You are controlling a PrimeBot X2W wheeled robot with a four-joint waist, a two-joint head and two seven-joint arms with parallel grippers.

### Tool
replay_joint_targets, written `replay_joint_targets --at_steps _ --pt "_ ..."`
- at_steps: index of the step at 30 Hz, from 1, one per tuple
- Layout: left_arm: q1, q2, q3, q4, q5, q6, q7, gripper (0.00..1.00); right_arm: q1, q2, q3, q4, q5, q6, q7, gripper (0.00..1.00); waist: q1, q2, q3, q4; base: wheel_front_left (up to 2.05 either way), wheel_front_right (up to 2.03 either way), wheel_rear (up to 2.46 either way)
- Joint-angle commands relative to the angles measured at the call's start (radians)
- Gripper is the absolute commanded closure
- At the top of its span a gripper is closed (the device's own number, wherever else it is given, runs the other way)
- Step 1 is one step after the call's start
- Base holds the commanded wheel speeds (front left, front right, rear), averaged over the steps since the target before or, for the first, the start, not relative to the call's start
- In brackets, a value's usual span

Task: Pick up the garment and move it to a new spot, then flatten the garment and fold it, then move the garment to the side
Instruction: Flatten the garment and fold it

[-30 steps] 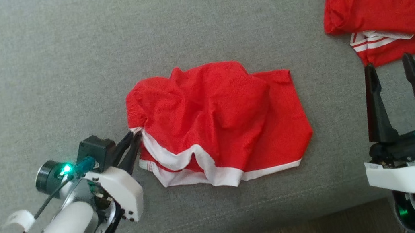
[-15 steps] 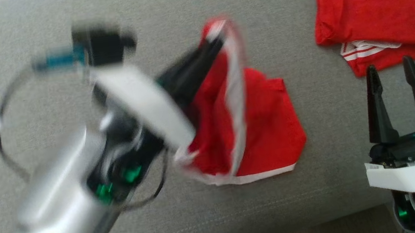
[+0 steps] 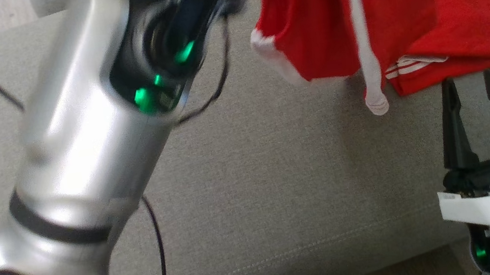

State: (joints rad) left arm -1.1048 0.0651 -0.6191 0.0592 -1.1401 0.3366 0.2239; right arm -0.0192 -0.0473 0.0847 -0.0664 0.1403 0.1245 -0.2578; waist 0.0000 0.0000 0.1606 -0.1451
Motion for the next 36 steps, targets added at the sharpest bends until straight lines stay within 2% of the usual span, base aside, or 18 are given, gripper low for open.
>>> replay_joint_targets --at_steps 1,7,11,14,20,24,28,33,34,35,36 --pt "0.048 0.058 0.027 -0.003 0.007 0.010 0.000 1.00 0.007 -0.003 0.016 -0.033 0.015 0.006 -0.004 0.00 0.0000 0.0000 -0.007 0.008 0.00 0.00 0.00" --pt "0.361 0.221 0.030 0.007 0.028 -0.003 -0.082 1.00 0.046 -0.003 0.044 0.003 0.023 0.006 -0.004 0.00 0.0000 0.0000 -0.011 0.044 0.00 0.00 0.00" --pt "0.545 0.322 0.033 0.019 0.070 -0.043 -0.186 1.00 0.055 -0.003 0.103 0.150 0.009 0.006 -0.004 0.00 0.0000 0.0000 -0.001 0.077 0.00 0.00 0.00" --pt "0.631 0.362 0.041 0.039 0.090 -0.070 -0.258 1.00 0.010 -0.003 0.143 0.281 0.024 0.006 0.022 0.00 0.0000 0.0000 0.008 0.098 0.00 0.00 0.00" --pt "0.699 0.377 0.048 0.048 0.098 -0.110 -0.333 1.00 -0.156 -0.003 0.196 0.488 0.114 0.006 0.050 0.00 0.0000 0.0000 0.041 0.132 0.00 0.00 0.00" --pt "0.700 0.370 0.044 0.057 0.102 -0.125 -0.351 1.00 -0.270 -0.003 0.236 0.642 0.216 0.006 0.073 0.00 0.0000 0.0000 0.061 0.151 0.00 0.00 0.00" --pt "0.684 0.357 0.033 0.071 0.110 -0.135 -0.355 1.00 -0.347 -0.003 0.283 0.771 0.246 0.006 0.097 0.00 0.0000 0.0000 0.073 0.173 0.00 0.00 0.00" --pt "0.665 0.346 0.026 0.089 0.116 -0.147 -0.361 1.00 -0.381 -0.003 0.316 0.860 0.270 0.006 0.100 0.00 0.0000 0.0000 0.080 0.192 0.00 0.00 0.00" --pt "0.663 0.344 0.025 0.093 0.116 -0.149 -0.363 1.00 -0.382 -0.003 0.323 0.871 0.275 0.006 0.099 0.02 0.0000 0.0000 0.080 0.194 0.00 0.00 0.00" --pt "0.659 0.343 0.024 0.102 0.120 -0.152 -0.369 1.00 -0.383 -0.003 0.337 0.884 0.287 0.006 0.094 0.09 0.0000 0.0000 0.079 0.198 0.00 0.00 0.00" --pt "0.659 0.343 0.024 0.102 0.120 -0.152 -0.369 1.00 -0.383 -0.003 0.337 0.884 0.287 0.006 0.094 0.09 0.0000 0.0000 0.079 0.198 0.00 0.00 0.00"
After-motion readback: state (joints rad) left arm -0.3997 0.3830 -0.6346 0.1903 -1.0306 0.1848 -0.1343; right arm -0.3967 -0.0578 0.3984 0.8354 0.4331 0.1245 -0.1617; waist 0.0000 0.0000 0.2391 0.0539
